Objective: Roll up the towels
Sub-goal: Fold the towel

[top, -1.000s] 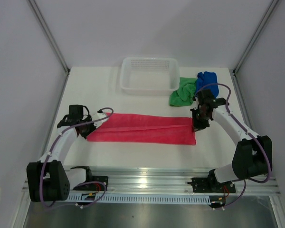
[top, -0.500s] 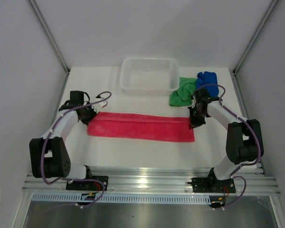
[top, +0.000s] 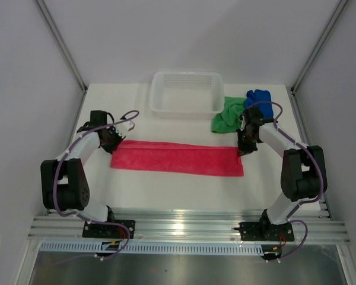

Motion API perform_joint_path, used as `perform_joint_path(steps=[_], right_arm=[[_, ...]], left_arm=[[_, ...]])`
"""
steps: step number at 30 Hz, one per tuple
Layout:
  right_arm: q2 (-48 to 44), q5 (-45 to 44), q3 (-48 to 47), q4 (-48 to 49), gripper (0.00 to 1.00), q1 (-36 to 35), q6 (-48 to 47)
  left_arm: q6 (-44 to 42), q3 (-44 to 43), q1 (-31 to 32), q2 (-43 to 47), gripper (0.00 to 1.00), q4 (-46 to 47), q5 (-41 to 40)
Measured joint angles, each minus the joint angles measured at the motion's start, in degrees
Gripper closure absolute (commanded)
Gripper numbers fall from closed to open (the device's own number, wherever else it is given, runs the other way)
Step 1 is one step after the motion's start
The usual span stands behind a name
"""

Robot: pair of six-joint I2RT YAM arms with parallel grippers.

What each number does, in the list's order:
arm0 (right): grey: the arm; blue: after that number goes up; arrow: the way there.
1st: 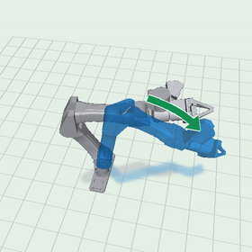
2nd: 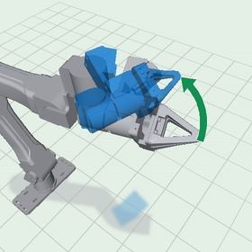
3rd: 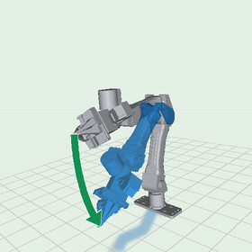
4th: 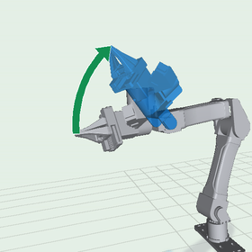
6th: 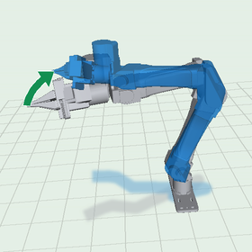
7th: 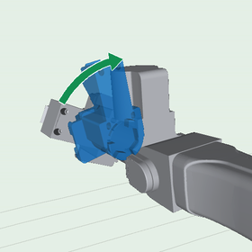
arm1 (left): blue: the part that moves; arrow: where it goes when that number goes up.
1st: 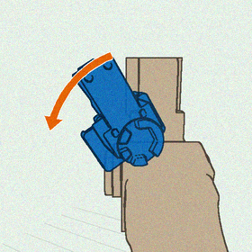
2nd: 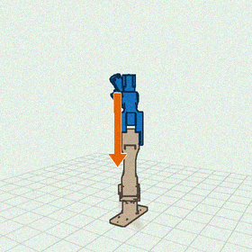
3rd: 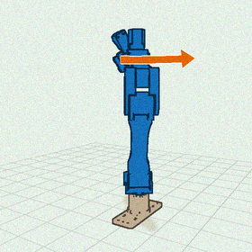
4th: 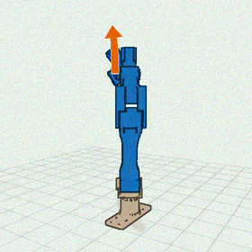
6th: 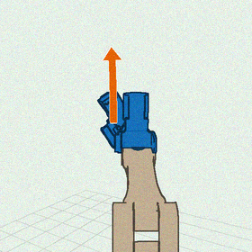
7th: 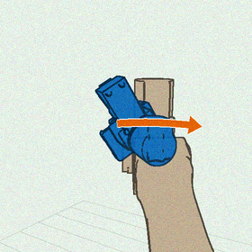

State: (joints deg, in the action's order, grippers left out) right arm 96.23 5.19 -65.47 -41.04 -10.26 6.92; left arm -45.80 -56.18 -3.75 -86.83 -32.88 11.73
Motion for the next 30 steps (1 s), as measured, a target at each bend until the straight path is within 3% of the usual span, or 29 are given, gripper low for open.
perform_joint_path(steps=[6,9,12,14,19,26,28,30], right_arm=[[1.6,-0.7,-1.4,1.3,0.85,0.0,-0.9],[3.4,-1.3,-1.5,2.2,0.81,0.1,-1.6],[5.3,-1.9,-1.5,2.9,0.74,0.2,-2.2],[6.2,-2.4,-1.6,3.5,0.71,0.3,-2.7],[7.5,-3.7,-1.6,4.9,0.66,0.7,-3.1],[7.4,-5.4,-1.7,6.9,0.73,0.7,-3.0],[7.1,-6.1,-1.7,7.2,0.70,0.7,-2.9],[6.3,-6.8,-1.7,7.0,0.60,0.7,-2.4]], left_arm=[[0.9,-0.9,0.0,-1.6,0.87,1.0,-0.7],[1.2,-1.2,0.2,-2.8,0.79,1.2,-1.0],[1.9,-1.3,0.3,-4.0,0.65,2.0,-1.6],[2.4,-1.3,0.3,-4.5,0.62,2.4,-2.2],[3.6,-1.3,0.4,-4.7,0.61,4.4,-3.1],[4.2,-1.3,0.3,-4.8,0.61,5.8,-3.6],[4.1,-1.3,0.3,-4.7,0.60,5.6,-3.6],[3.7,-1.3,0.3,-4.1,0.59,4.3,-3.6]])
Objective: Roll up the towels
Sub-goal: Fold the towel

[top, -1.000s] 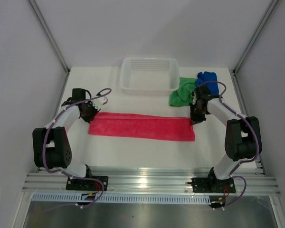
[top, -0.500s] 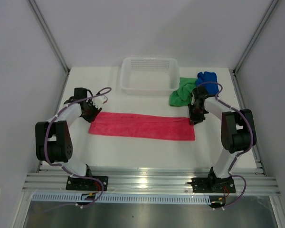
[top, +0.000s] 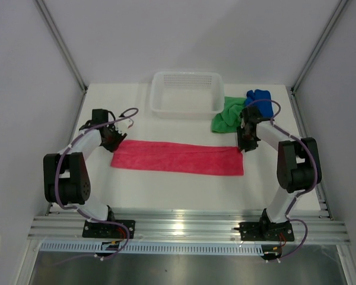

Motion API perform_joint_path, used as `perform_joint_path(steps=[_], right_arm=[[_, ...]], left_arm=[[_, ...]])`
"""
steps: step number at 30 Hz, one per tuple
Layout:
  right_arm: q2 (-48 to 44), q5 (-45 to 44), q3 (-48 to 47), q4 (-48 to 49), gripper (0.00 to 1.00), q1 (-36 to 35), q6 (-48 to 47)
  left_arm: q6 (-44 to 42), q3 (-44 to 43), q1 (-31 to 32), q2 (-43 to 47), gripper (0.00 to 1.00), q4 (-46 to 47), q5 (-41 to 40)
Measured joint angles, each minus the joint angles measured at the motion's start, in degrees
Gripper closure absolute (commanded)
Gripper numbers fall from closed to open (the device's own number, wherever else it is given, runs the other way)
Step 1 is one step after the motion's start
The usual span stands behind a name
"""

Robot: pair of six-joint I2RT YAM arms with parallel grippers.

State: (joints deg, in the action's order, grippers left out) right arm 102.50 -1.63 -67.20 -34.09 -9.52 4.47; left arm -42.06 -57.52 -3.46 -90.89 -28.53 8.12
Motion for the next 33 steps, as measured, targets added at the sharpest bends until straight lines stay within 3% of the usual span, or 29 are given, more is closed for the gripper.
perform_joint_path(steps=[3,5,11,19,23,24,26,29,31,33], right_arm=[[-4.0,-2.1,0.8,-0.4,0.45,0.0,1.8],[-8.5,-3.0,2.4,-0.9,0.40,0.0,3.3],[-21.2,-2.2,11.0,-1.8,0.41,0.2,10.0],[-19.9,2.6,24.1,0.2,0.48,0.9,16.8],[-19.6,4.2,24.3,2.8,0.56,1.0,18.1],[-19.6,4.4,24.4,3.3,0.58,1.0,18.4],[-19.6,4.9,24.7,4.5,0.66,1.0,18.7],[-19.7,6.2,25.3,5.7,0.84,1.0,19.0],[-19.7,7.2,25.9,6.6,0.97,1.0,19.5],[-20.2,8.0,26.4,7.1,1.00,1.0,19.6]], left_arm=[[-0.1,0.2,0.0,2.9,0.44,-4.2,0.4],[0.5,0.9,0.0,5.7,0.42,-7.2,0.9],[3.4,3.3,0.0,5.2,0.42,-11.1,0.4],[7.6,4.1,-0.1,-0.9,0.46,-10.8,-0.6],[8.9,3.7,-0.1,-2.8,0.62,-11.0,-0.6],[9.1,3.6,-0.1,-2.9,0.70,-10.9,-0.5],[9.7,3.4,-0.1,-3.1,0.77,-10.8,-0.2],[10.2,3.3,-0.2,-3.2,0.99,-10.9,0.2],[10.2,3.2,-0.2,-3.2,0.99,-11.0,0.5],[10.2,3.2,-0.4,-3.2,0.99,-11.0,0.9]])
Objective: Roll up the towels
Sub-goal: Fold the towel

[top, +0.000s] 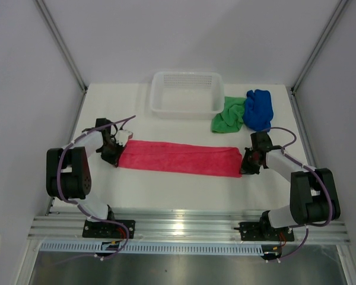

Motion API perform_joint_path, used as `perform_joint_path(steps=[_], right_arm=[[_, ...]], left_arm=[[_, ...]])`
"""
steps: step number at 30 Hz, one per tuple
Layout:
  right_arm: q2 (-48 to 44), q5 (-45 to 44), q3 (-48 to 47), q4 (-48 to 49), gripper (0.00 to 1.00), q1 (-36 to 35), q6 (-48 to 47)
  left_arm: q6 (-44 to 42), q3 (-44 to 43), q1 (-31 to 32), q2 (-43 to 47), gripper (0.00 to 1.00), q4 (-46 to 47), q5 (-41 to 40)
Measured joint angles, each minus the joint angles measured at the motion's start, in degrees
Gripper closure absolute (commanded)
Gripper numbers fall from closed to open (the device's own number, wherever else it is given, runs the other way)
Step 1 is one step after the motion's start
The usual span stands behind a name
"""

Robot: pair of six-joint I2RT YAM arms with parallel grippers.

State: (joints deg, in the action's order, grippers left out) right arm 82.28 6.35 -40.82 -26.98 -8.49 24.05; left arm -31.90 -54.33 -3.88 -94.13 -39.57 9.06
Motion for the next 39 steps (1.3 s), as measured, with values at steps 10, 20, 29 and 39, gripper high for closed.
perform_joint_path(steps=[10,20,29,39], right_arm=[[-10.1,0.8,3.9,-3.5,1.00,-0.1,1.5],[-17.4,-0.2,4.6,-6.9,0.44,-1.0,6.5],[-22.2,-6.5,-0.2,-8.3,0.48,-1.4,3.7],[-4.1,-4.6,-10.7,0.7,0.59,-3.7,-6.6]], left_arm=[[-0.5,6.2,-0.8,6.6,0.99,-0.2,1.0],[-1.9,10.3,-0.8,10.9,0.50,-2.2,-0.6],[-5.2,5.4,-0.9,18.5,0.38,-7.3,-5.7],[-28.3,8.1,7.8,19.6,0.41,0.4,-6.8]])
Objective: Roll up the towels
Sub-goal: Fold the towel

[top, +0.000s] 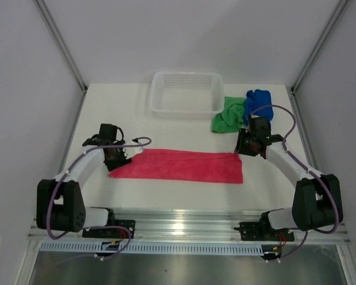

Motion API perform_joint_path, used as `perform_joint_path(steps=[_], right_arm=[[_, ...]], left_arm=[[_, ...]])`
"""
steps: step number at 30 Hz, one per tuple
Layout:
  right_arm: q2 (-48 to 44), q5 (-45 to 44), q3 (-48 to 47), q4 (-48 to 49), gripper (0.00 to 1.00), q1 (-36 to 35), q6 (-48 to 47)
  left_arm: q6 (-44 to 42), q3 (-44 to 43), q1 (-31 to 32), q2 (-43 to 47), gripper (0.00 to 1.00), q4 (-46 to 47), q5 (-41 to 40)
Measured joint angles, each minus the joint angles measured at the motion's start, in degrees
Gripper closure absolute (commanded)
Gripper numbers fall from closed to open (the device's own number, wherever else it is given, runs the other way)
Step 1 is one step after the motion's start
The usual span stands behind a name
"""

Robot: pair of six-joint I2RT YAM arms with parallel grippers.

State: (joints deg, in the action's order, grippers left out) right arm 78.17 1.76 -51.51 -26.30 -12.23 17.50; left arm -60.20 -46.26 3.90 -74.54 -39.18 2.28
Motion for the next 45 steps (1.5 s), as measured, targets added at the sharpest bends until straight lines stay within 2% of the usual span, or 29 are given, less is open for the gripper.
perform_joint_path(steps=[4,7,13,18,29,37,45], right_arm=[[1.7,0.9,0.2,0.8,0.59,-1.5,-1.8],[1.7,1.1,0.2,1.9,0.59,-1.6,-2.4],[1.7,1.6,1.7,3.7,0.56,-1.6,-3.1],[3.2,1.8,1.8,4.4,0.55,-1.6,-4.3],[5.8,1.7,1.8,4.3,0.55,-1.5,-5.3],[5.7,1.7,1.8,4.4,0.55,-1.3,-5.8],[5.6,1.7,1.8,4.3,0.56,-0.6,-6.1]], left_arm=[[-6.0,-0.1,0.9,-3.0,0.42,0.4,-0.9],[-7.3,-0.4,2.4,-5.6,0.43,2.6,-2.7],[-7.7,-0.2,4.3,-9.9,0.44,7.4,-4.8],[-7.2,0.0,4.3,-11.7,0.49,12.2,-6.2],[-4.2,0.5,4.3,-15.0,0.48,19.3,-8.7],[1.1,-4.2,2.8,-18.2,0.40,19.8,-9.5],[6.0,-7.4,0.6,-18.4,0.37,20.1,-9.6]])
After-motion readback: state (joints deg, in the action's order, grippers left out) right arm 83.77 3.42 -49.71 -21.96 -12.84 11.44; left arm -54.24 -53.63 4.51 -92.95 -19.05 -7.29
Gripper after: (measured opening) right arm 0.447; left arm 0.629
